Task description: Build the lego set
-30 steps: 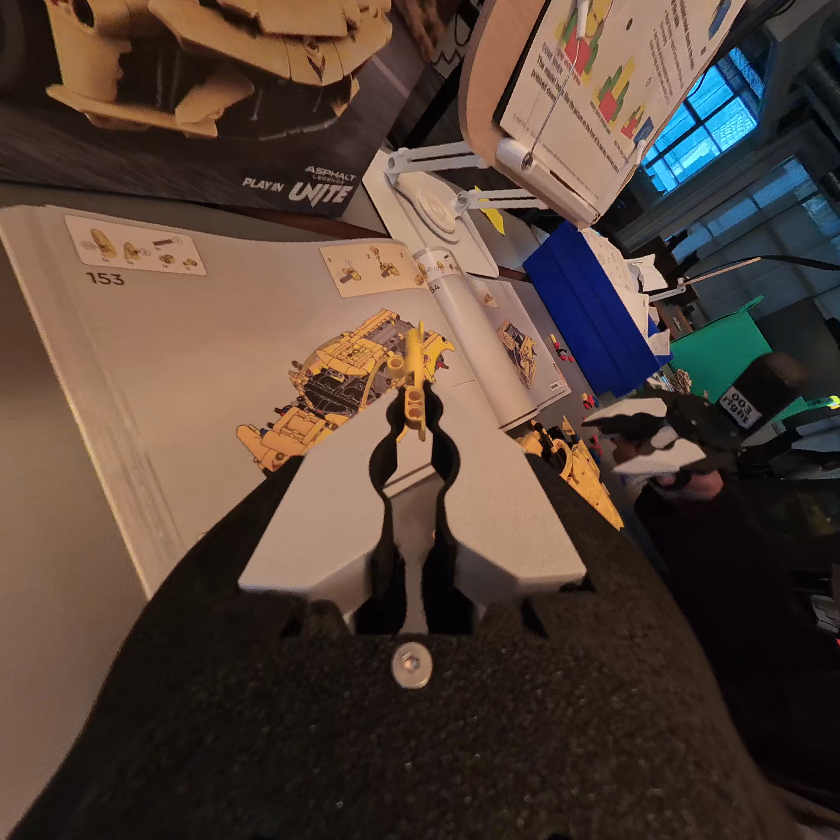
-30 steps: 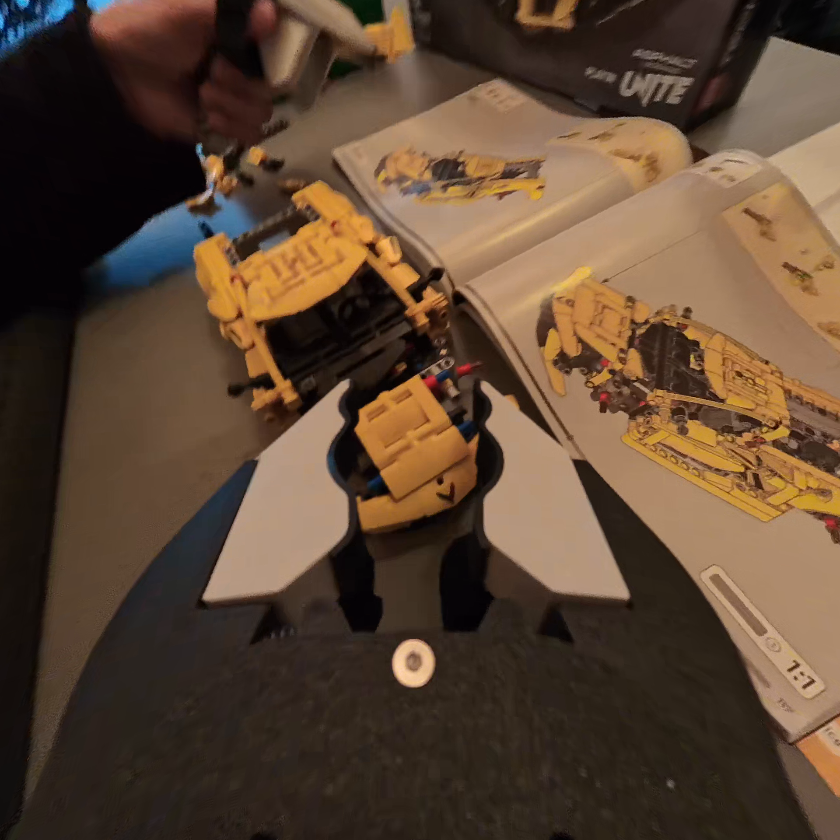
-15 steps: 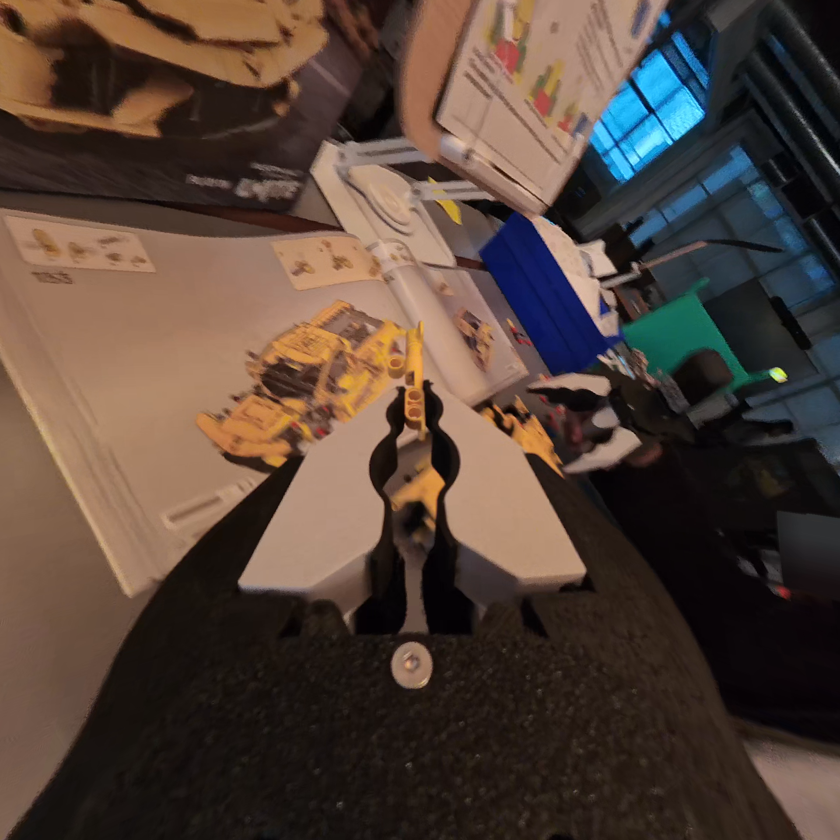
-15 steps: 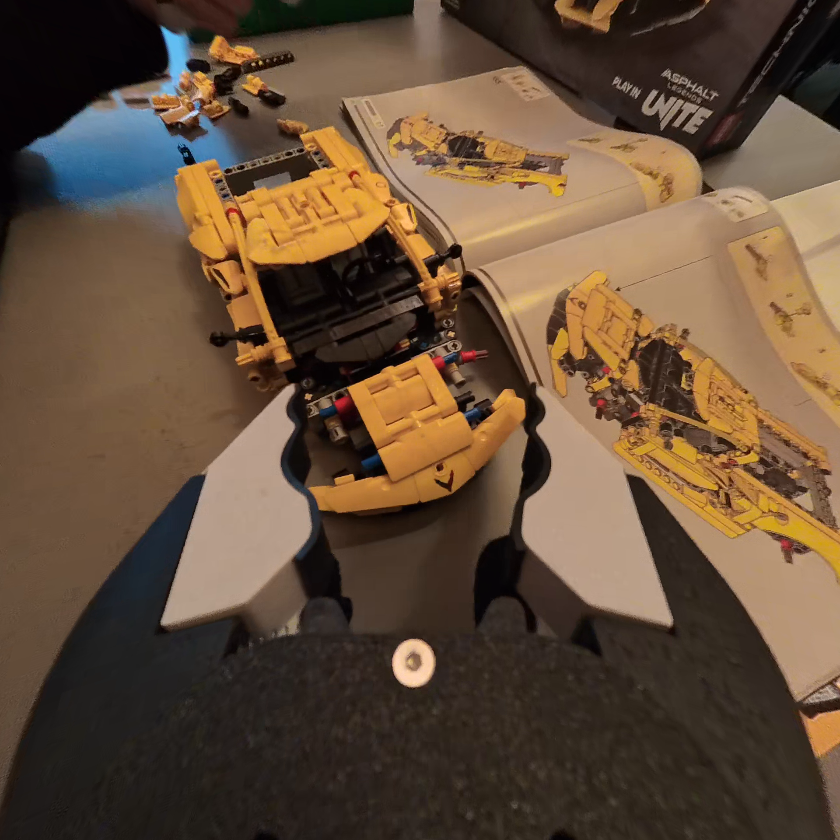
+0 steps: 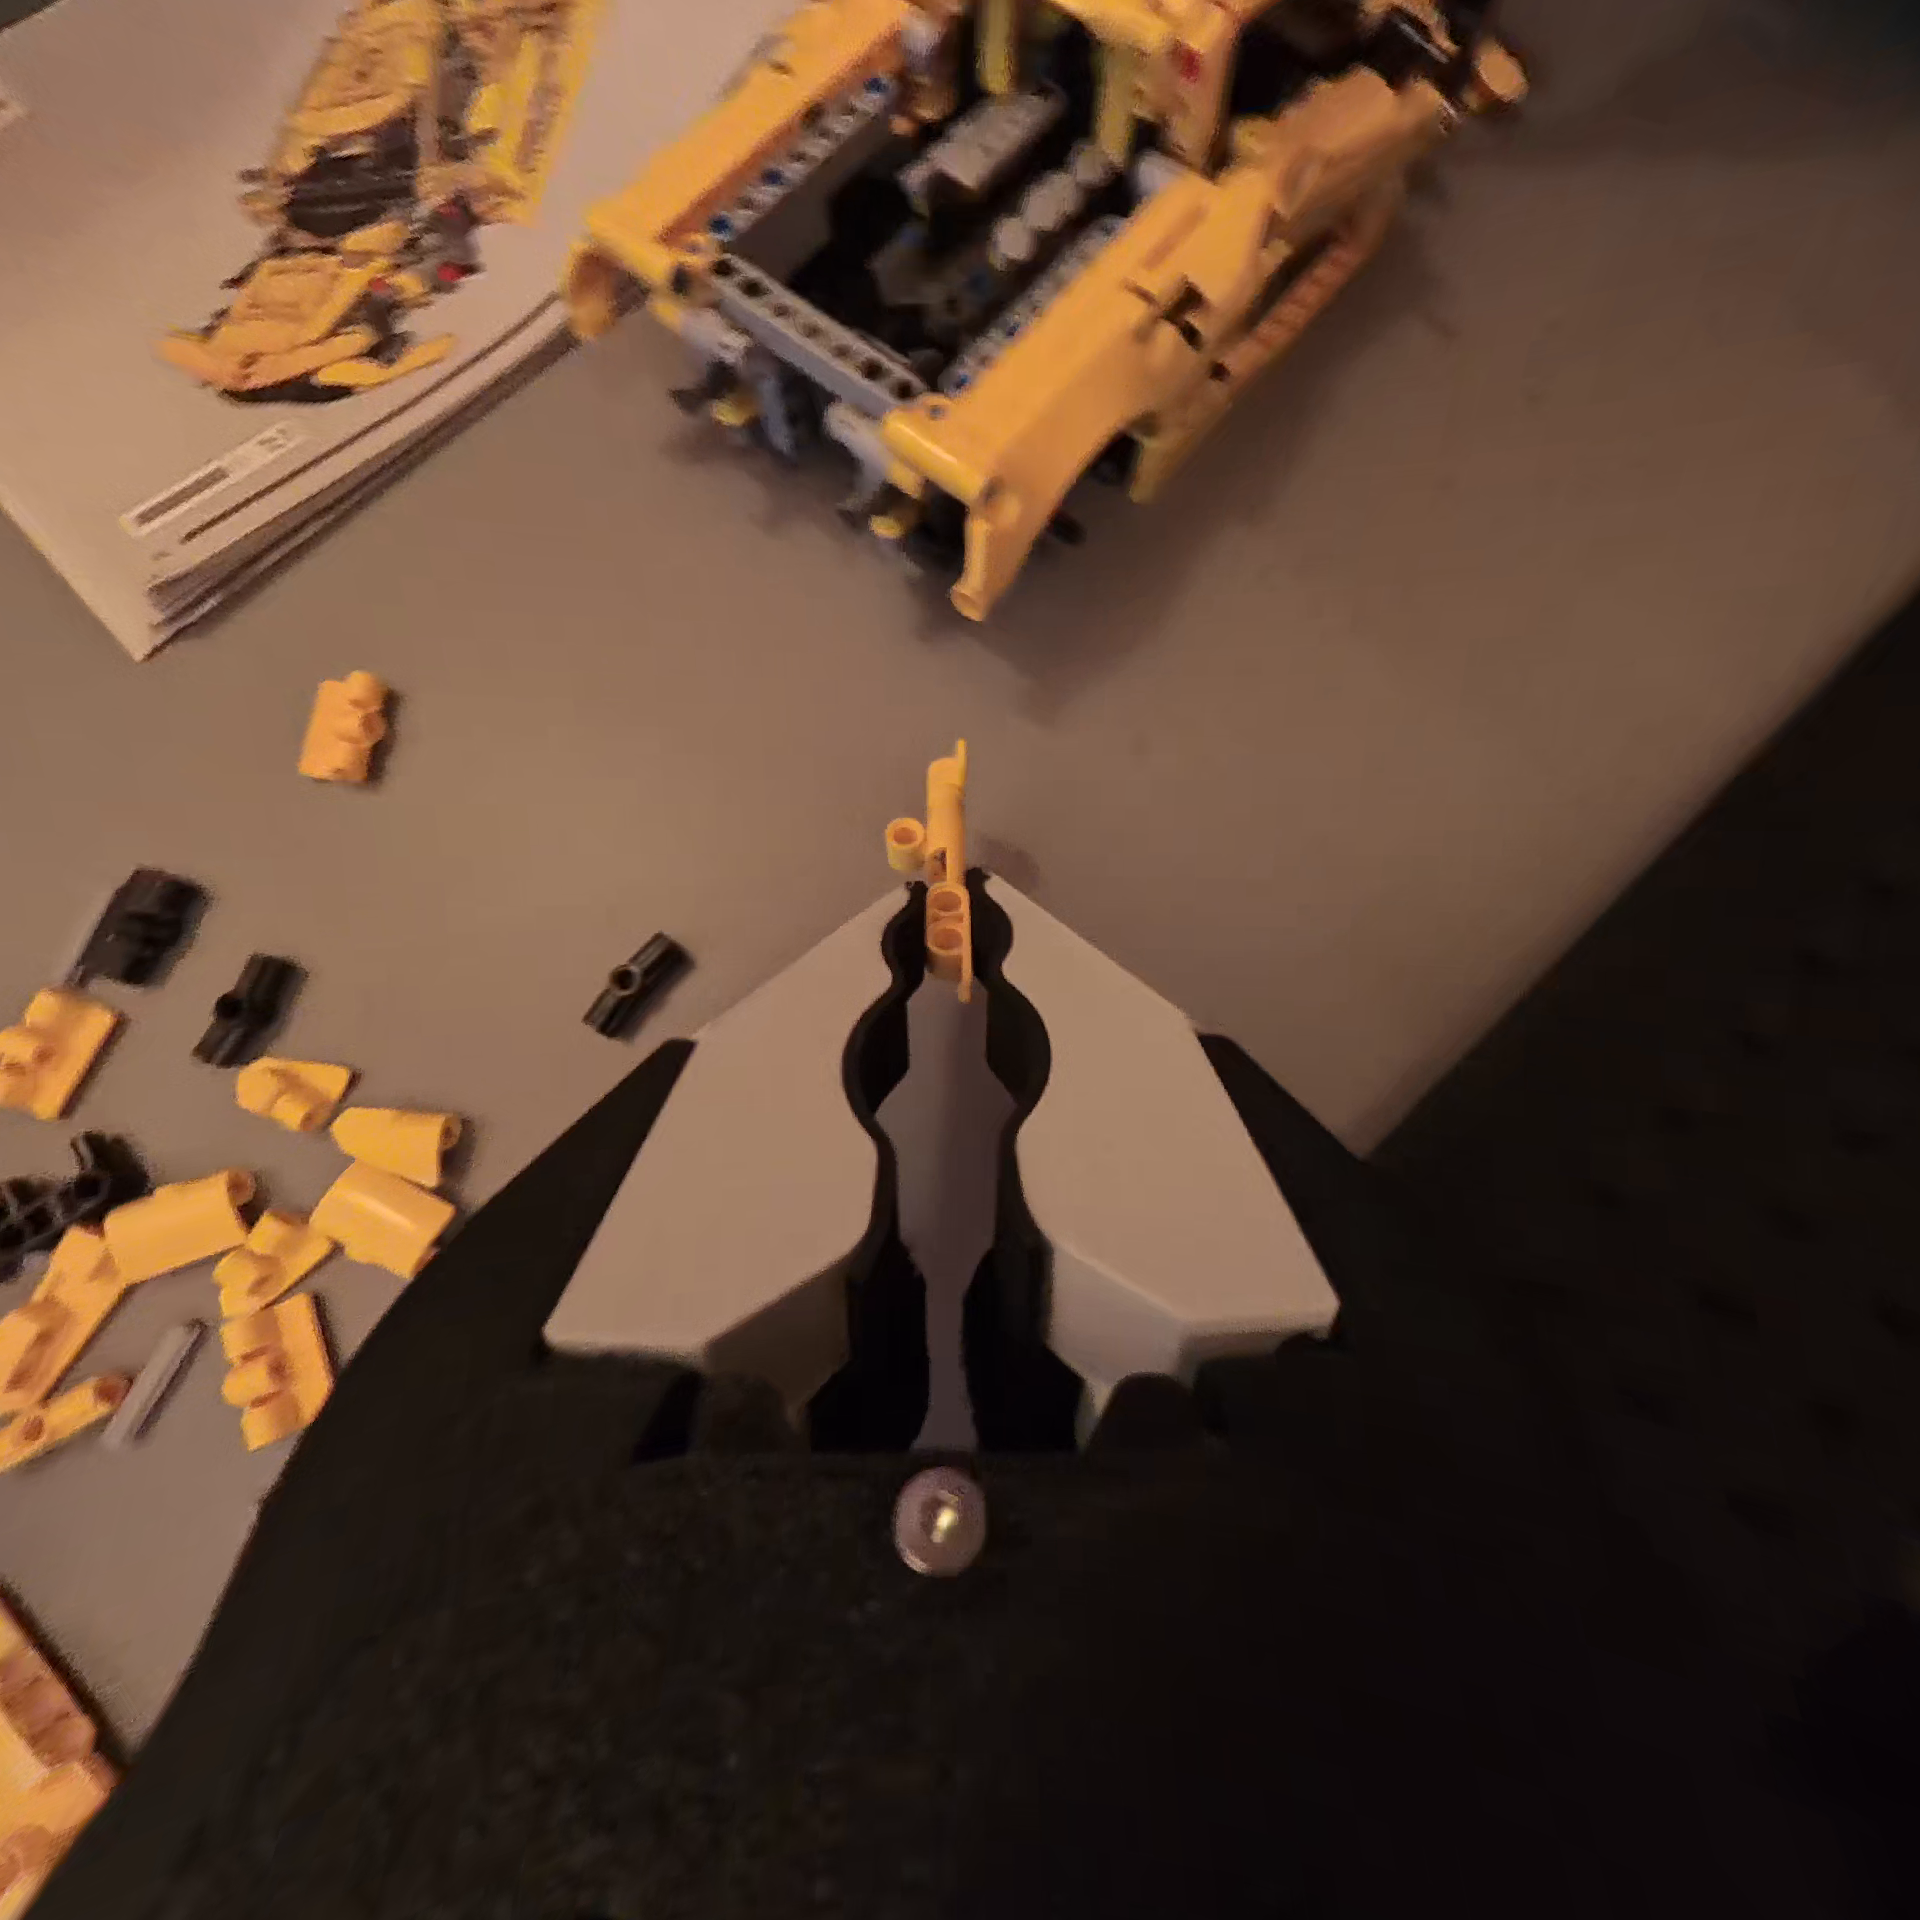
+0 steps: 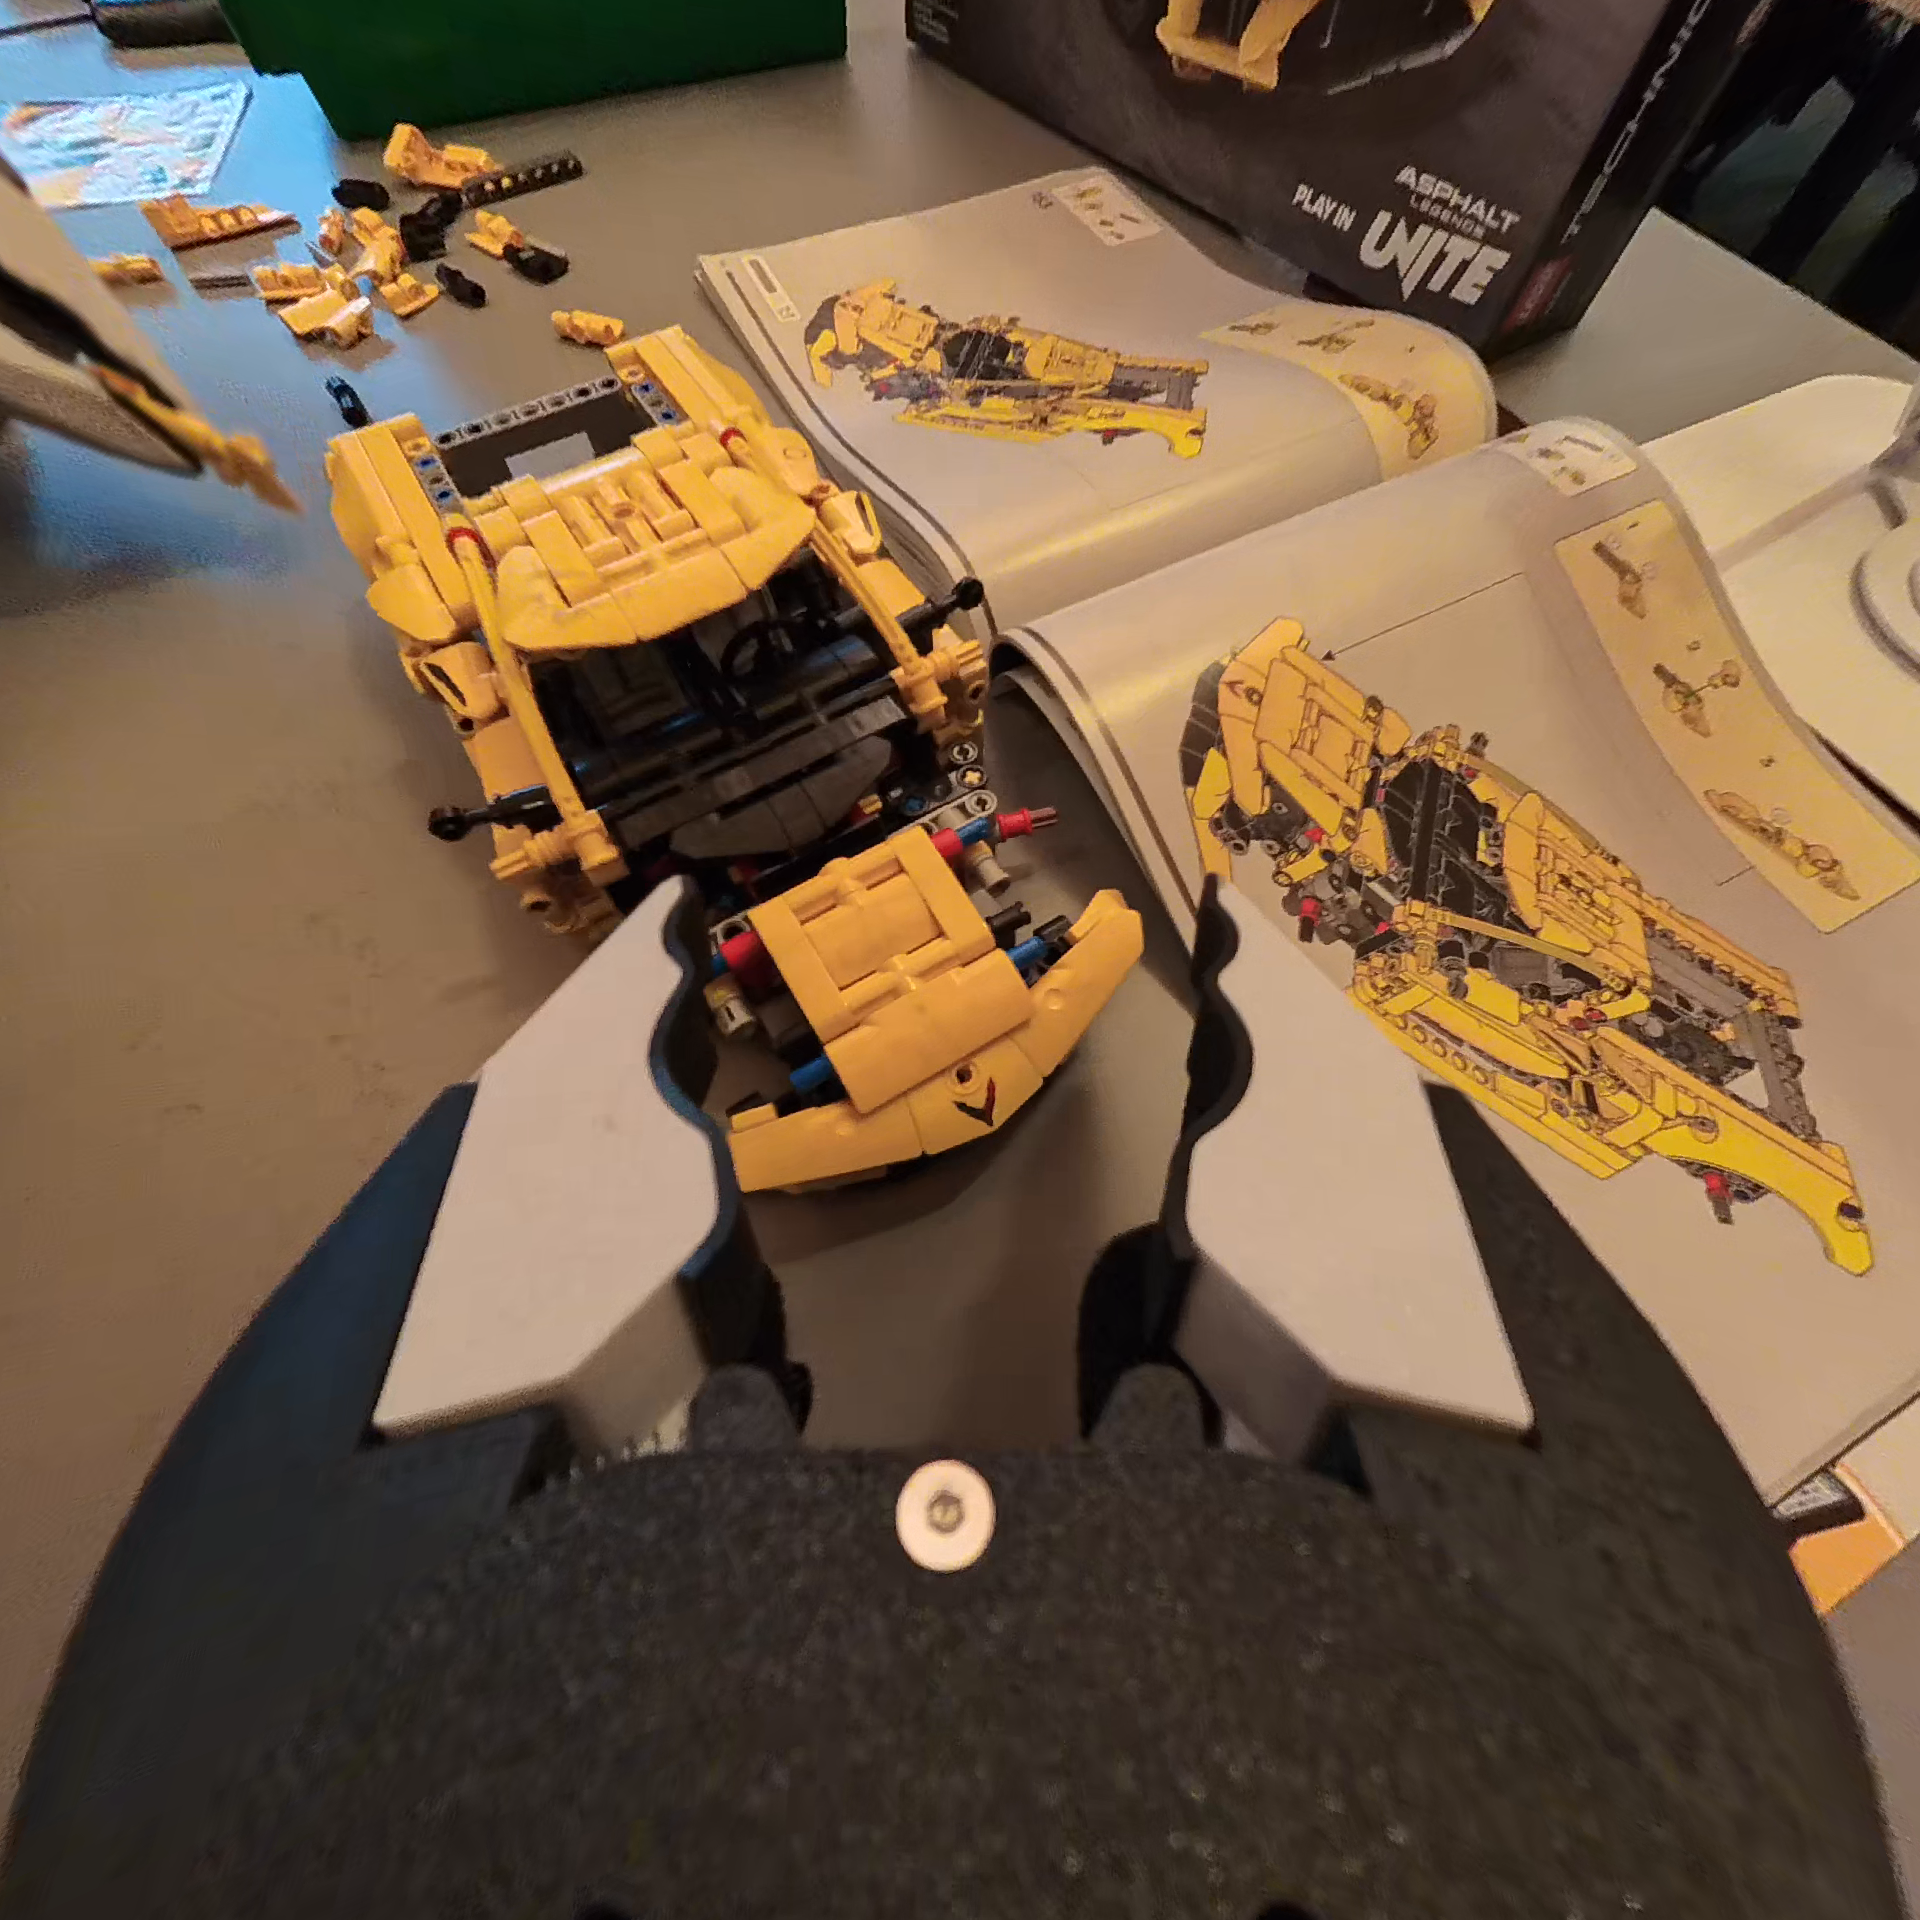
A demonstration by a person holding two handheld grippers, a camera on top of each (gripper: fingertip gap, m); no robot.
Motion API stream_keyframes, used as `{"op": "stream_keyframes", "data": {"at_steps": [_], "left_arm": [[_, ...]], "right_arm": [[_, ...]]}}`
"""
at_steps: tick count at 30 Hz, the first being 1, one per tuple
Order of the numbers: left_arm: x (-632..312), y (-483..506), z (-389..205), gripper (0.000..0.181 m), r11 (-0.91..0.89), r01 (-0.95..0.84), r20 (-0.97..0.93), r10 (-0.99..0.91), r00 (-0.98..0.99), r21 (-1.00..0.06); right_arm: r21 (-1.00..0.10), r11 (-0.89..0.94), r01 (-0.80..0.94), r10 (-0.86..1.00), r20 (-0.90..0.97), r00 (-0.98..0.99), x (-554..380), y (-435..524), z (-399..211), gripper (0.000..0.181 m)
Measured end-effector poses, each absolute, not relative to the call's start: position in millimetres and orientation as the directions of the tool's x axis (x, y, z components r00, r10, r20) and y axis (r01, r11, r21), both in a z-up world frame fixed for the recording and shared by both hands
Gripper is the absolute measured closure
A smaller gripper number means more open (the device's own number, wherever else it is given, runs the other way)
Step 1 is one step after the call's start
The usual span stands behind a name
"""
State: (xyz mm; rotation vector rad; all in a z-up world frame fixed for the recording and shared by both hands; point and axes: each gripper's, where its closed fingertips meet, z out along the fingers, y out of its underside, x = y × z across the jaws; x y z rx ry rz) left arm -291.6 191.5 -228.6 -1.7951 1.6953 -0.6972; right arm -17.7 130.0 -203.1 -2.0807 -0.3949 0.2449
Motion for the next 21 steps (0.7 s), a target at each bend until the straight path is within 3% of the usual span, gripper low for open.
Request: {"op": "stream_keyframes", "data": {"at_steps": [3,7,11,15,21], "left_arm": [[-295,180,-235,0.175,0.073,-0.724,-0.078,-0.997,-0.027,-0.686],[-296,163,-236,0.174,0.073,-0.717,-0.007,-0.996,-0.094,-0.694],[-297,136,-230,0.174,-0.119,-0.701,0.294,-0.946,-0.135,-0.703],[-305,121,-227,0.174,-0.374,-0.756,0.651,-0.754,-0.09,-0.538],[-309,121,-242,0.173,-0.364,-0.814,0.665,-0.746,-0.037,-0.452]], "right_arm": [[-0.864,-0.473,0.174,0.375,-0.019,0.927,-19,131,-201,0.091],[-0.853,-0.492,0.176,0.38,-0.029,0.924,-20,129,-206,0.091],[-0.857,-0.488,0.164,0.378,-0.039,0.925,-19,129,-204,0.091],[-0.856,-0.49,0.163,0.377,-0.04,0.925,-19,128,-204,0.091],[-0.856,-0.49,0.168,0.379,-0.035,0.925,-19,128,-203,0.091]]}}
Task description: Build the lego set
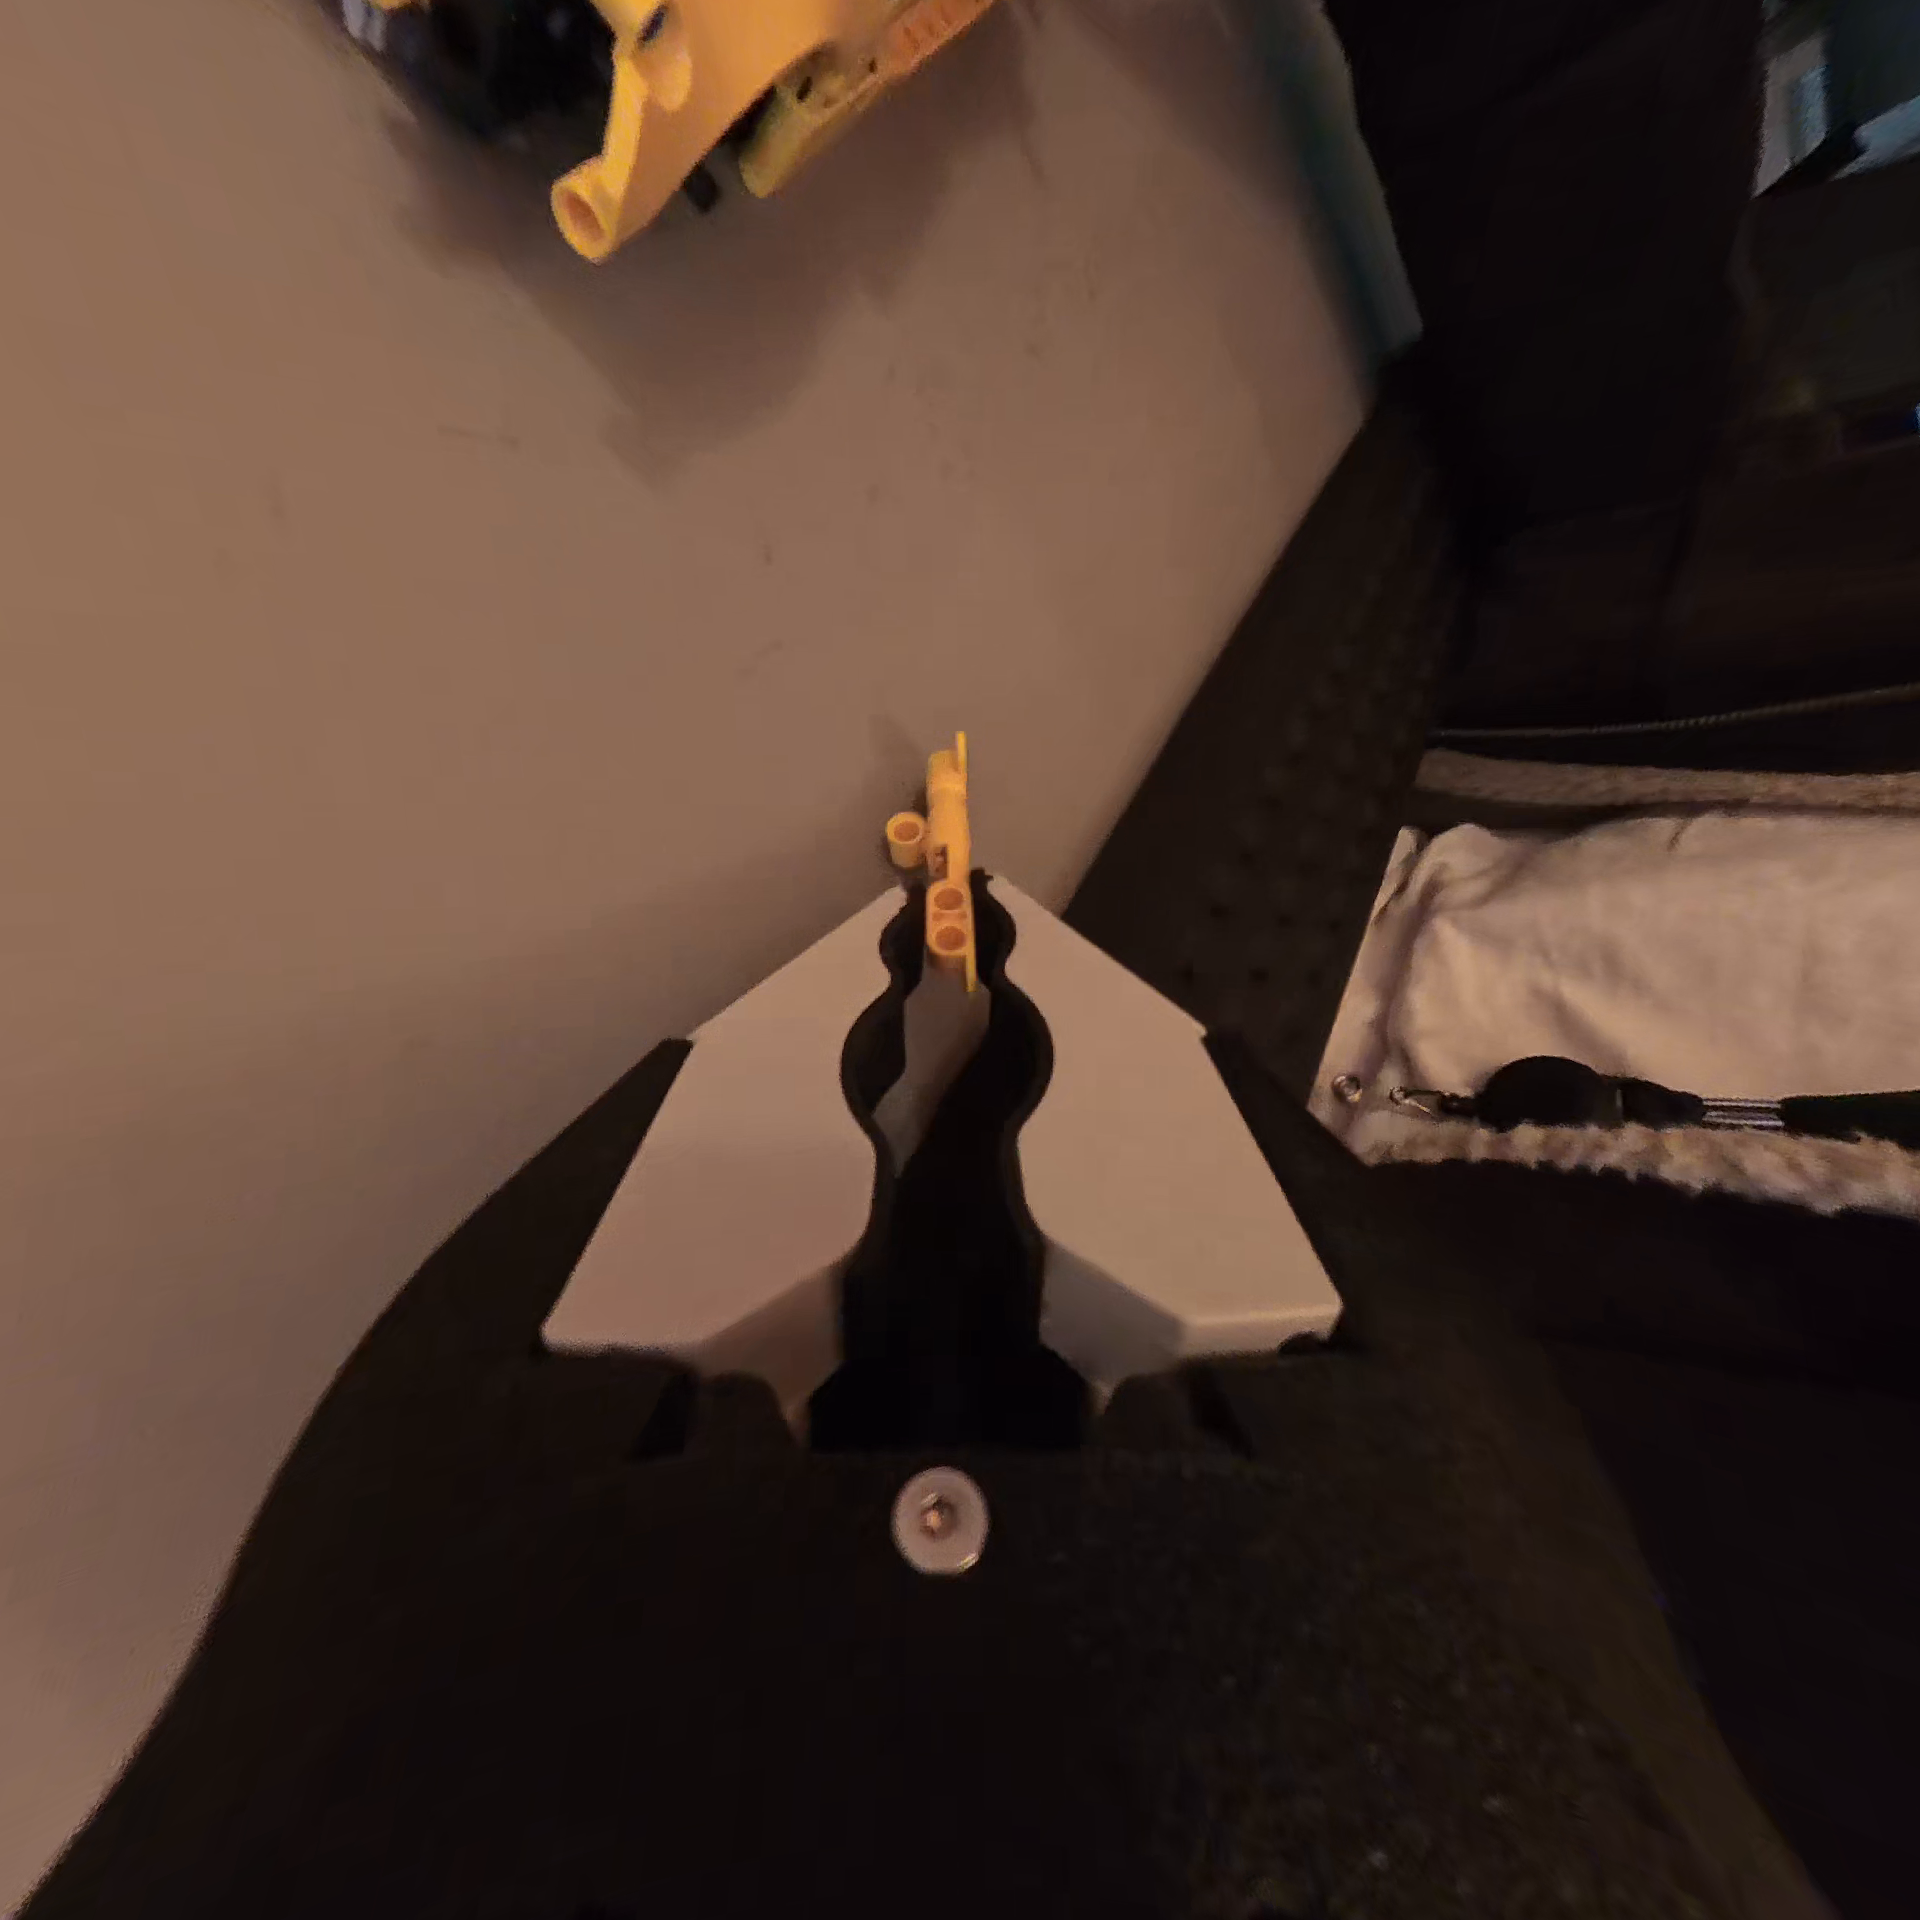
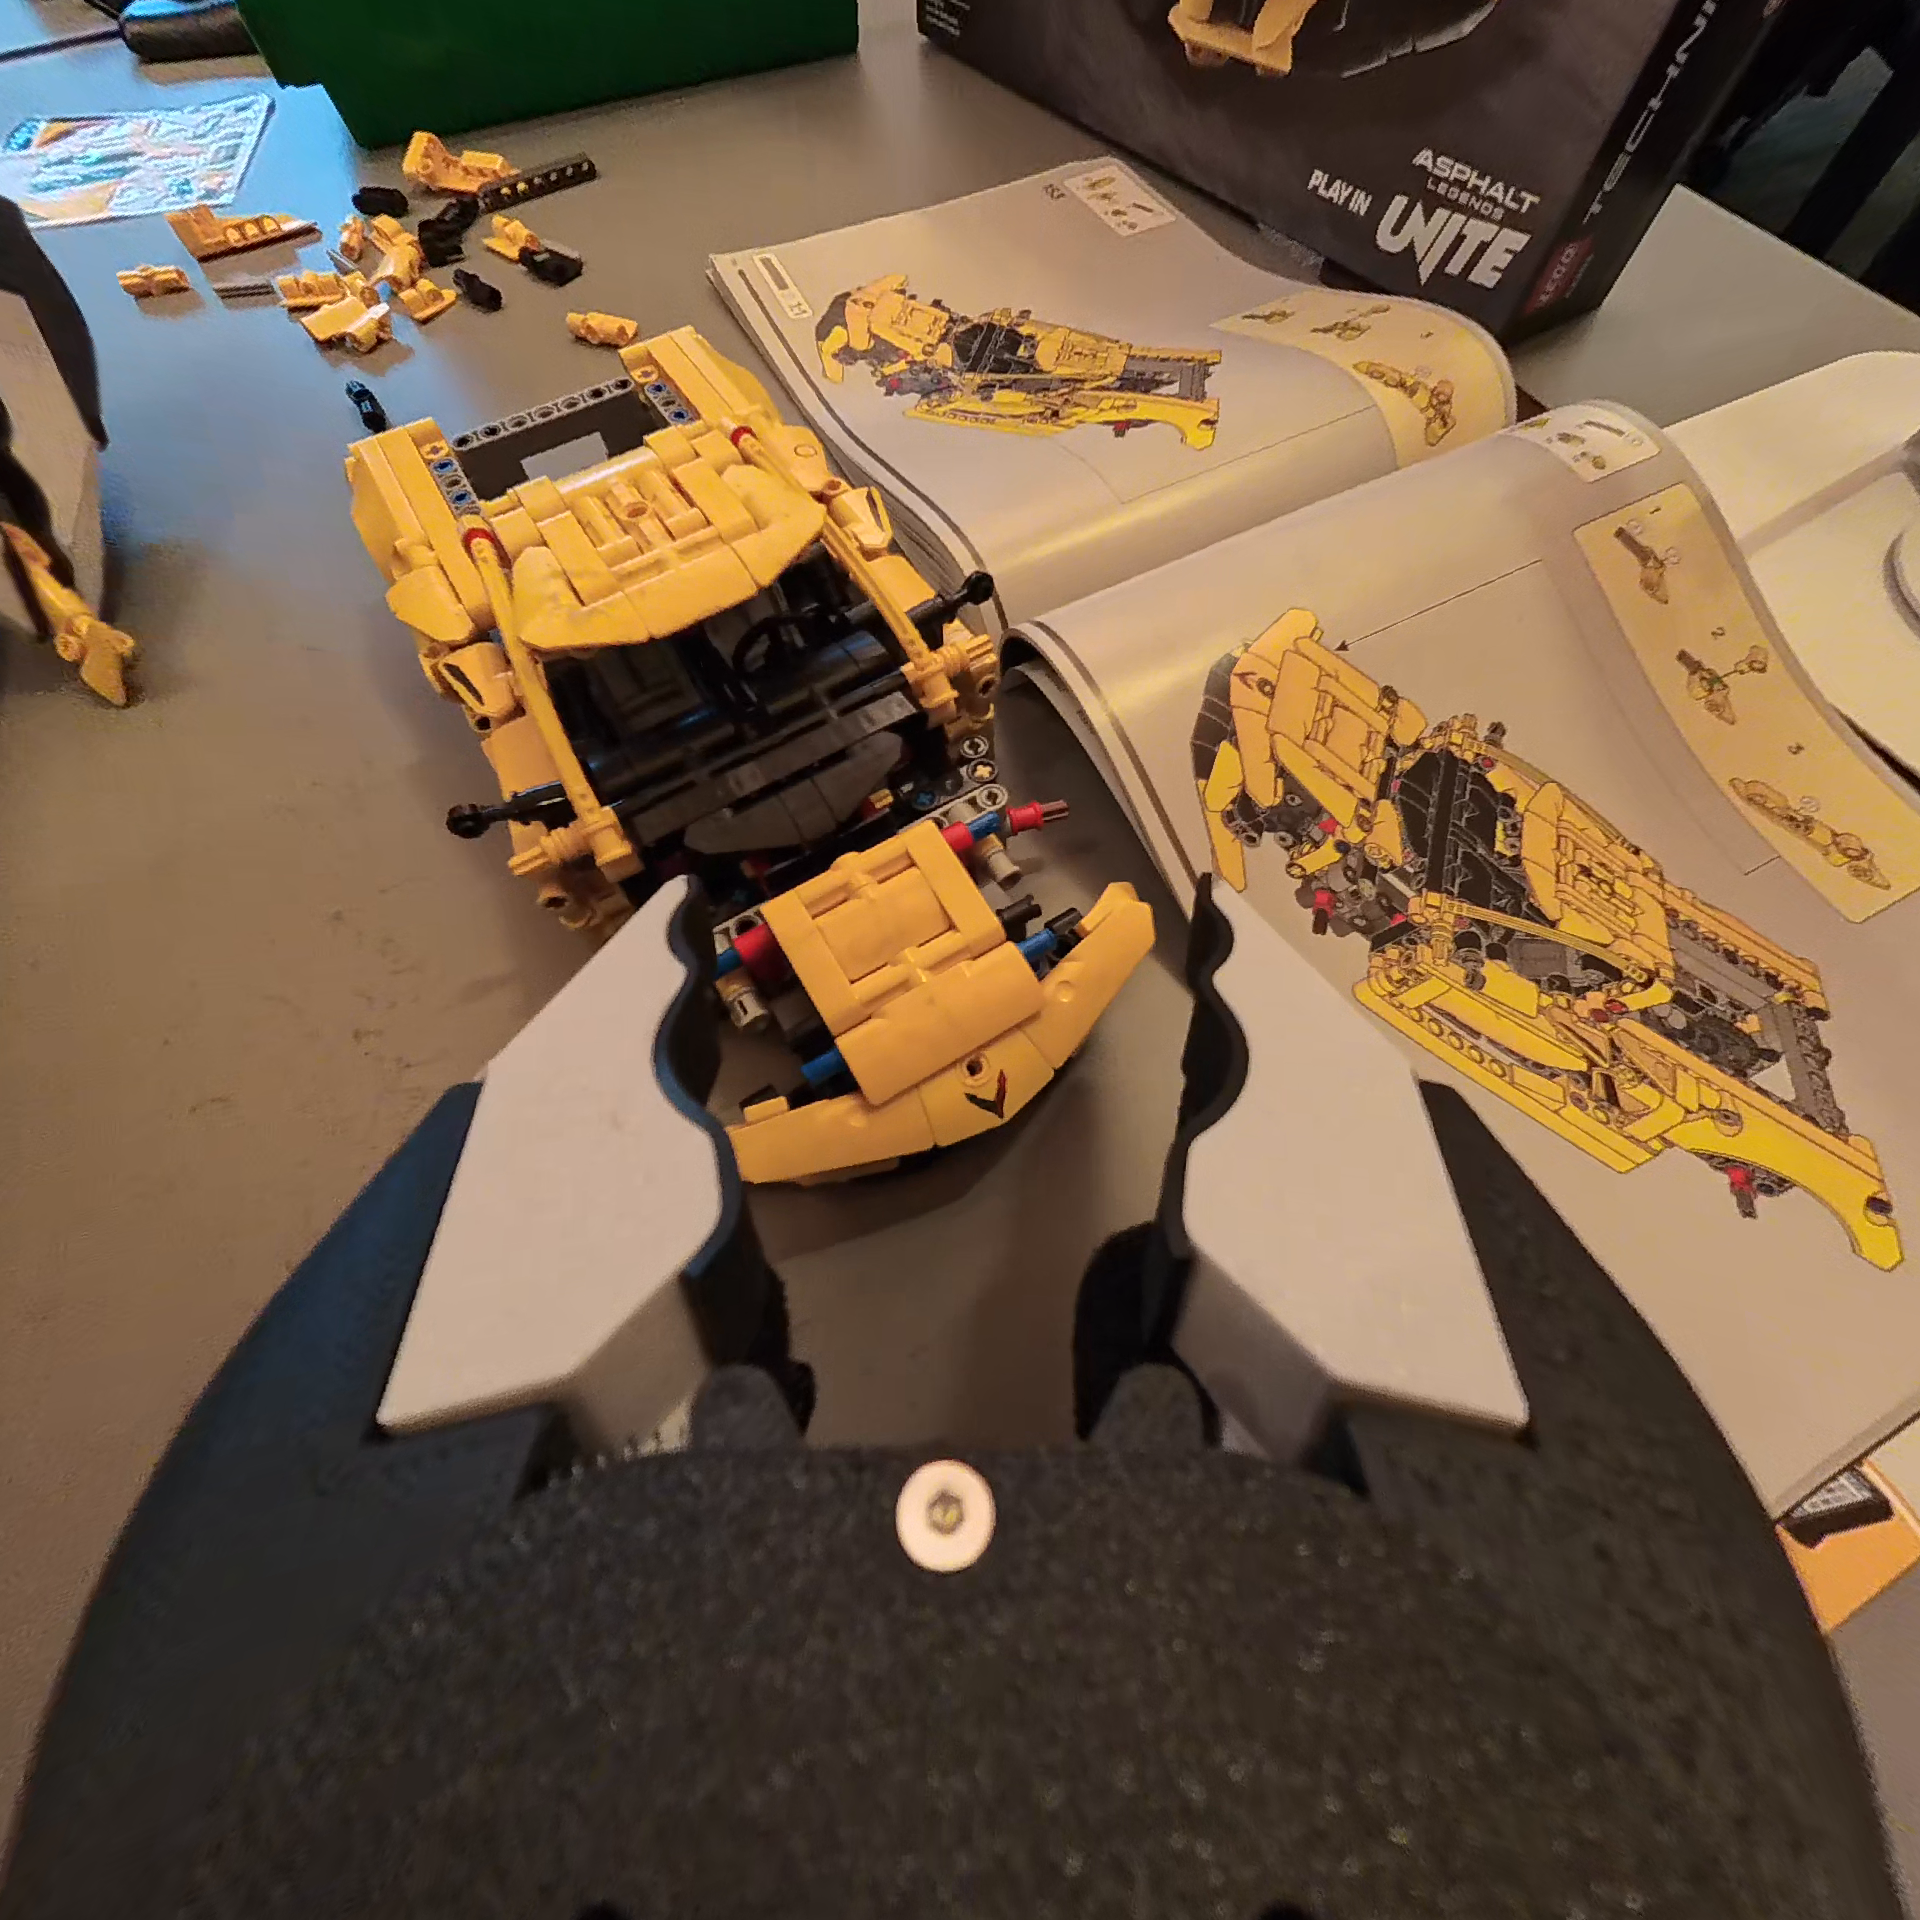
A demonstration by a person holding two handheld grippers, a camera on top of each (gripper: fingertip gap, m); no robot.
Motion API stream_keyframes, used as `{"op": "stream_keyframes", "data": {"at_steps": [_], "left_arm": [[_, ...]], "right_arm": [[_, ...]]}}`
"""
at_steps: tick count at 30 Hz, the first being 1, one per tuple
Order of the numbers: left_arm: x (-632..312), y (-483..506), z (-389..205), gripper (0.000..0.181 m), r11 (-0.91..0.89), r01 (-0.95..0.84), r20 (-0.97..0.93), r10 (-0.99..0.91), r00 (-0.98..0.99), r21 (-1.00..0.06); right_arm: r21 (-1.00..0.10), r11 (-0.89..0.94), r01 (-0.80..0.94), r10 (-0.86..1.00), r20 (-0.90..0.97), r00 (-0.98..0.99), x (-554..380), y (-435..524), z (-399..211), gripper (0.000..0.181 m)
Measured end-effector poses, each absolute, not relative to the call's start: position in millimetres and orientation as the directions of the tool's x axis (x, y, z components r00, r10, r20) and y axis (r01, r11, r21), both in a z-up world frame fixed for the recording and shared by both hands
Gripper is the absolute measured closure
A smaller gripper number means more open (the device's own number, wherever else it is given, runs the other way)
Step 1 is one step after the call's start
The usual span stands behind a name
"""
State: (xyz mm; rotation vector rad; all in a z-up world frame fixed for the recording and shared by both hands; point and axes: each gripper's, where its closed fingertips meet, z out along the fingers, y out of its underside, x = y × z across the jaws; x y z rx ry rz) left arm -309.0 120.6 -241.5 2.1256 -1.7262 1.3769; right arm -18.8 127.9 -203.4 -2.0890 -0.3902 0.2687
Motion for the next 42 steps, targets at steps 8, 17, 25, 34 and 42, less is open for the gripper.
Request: {"op": "stream_keyframes", "data": {"at_steps": [8,17,25,34,42], "left_arm": [[-314,125,-243,0.164,-0.334,-0.821,0.615,-0.788,-0.027,-0.464],[-278,169,-209,0.15,-0.383,-0.646,0.492,-0.871,0.013,-0.66],[-210,174,-232,0.127,-0.365,-0.666,0.415,-0.905,0.091,-0.651],[-216,186,-227,0.115,-0.334,-0.648,0.378,-0.923,0.077,-0.684],[-198,177,-225,0.114,-0.137,-0.744,0.364,-0.919,-0.15,-0.654]], "right_arm": [[-0.845,-0.507,0.171,0.391,-0.049,0.919,-19,125,-209,0.091],[-0.804,-0.581,0.126,0.41,-0.155,0.899,-22,112,-226,0.089],[-0.783,-0.621,0.045,0.412,-0.277,0.868,-35,106,-224,0.086],[-0.74,-0.672,0.031,0.468,-0.392,0.792,-102,28,-217,0.082],[-0.707,-0.707,0.036,0.474,-0.435,0.765,-115,-29,-210,0.09]]}}
